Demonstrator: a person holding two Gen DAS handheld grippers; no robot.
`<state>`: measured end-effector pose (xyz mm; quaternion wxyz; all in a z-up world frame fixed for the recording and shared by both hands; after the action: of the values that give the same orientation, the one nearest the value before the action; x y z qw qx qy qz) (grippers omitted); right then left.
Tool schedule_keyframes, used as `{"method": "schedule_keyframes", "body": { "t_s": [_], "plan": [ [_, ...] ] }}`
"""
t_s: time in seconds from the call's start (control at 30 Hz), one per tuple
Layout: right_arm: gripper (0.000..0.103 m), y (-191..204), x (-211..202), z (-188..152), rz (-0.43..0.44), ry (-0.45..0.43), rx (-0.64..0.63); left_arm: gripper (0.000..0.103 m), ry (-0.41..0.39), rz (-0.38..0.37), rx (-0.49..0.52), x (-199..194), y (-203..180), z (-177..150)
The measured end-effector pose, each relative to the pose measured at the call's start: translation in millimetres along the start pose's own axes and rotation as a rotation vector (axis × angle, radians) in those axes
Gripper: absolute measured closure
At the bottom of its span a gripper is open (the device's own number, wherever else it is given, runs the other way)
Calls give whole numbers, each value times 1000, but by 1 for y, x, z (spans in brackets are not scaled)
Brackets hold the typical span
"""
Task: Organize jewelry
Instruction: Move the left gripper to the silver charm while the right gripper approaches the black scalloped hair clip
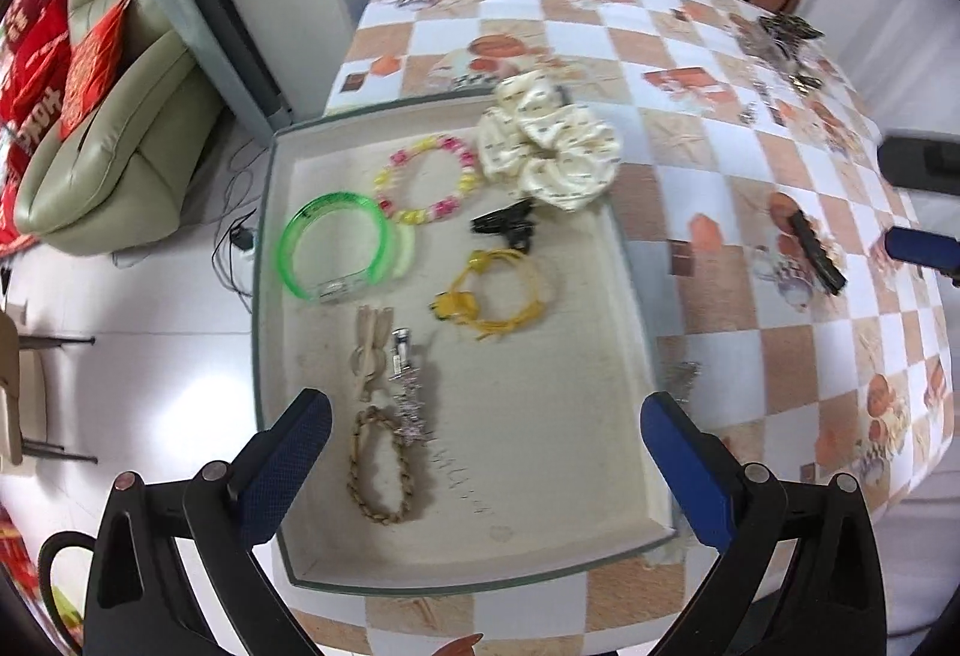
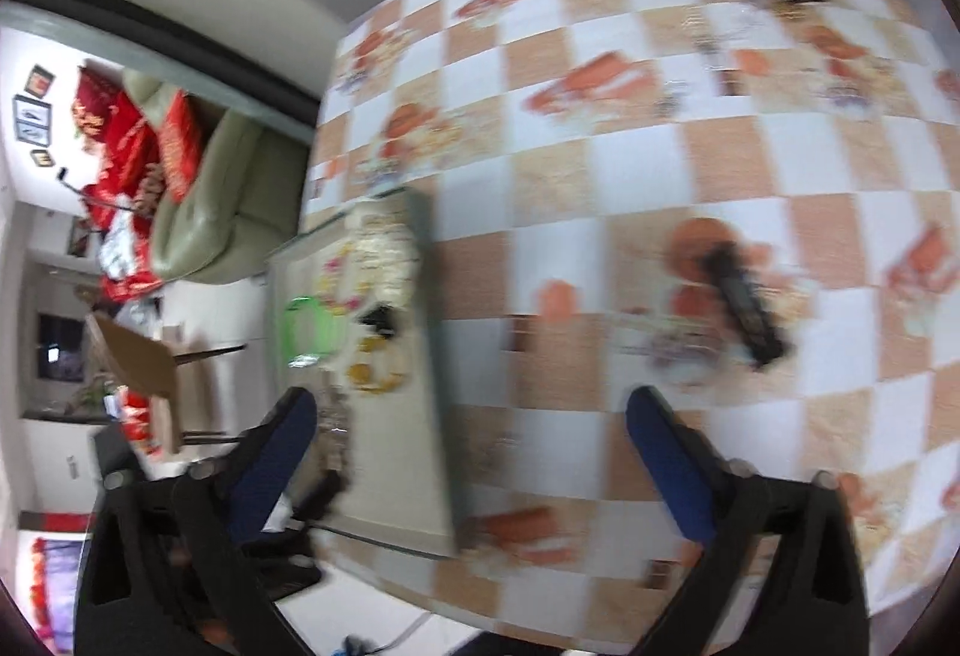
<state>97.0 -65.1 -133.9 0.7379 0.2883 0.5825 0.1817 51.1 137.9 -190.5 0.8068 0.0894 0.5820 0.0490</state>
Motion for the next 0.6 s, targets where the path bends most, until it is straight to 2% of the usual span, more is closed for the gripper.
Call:
{"method": "schedule_keyframes", "body": {
  "t_s": [0.23,0.4,0.6],
  "plan": [
    [0,-65,-19,-16,-183,55,-9,0,-34,-4,54,-16,-31,13],
    [0,-96,-22,-20,-209,93,13,0,-22,-21,40,-17,-50,24],
    [0,-113,-18,-11,-231,132,-8,0,-6,-27,56,-17,-79,29]
  ]
}}
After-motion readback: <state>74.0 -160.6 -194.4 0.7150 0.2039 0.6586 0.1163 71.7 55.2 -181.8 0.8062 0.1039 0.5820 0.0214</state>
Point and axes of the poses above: each gripper's, at about its wrist camera, not at the fingertips, and x roughly the way its jaws point, y to its left, z to its top, the point moved 10 cm from there along x, roughly the way its jaws point, and after that the axes turned 12 degrees about z, right-handed, at the moved point
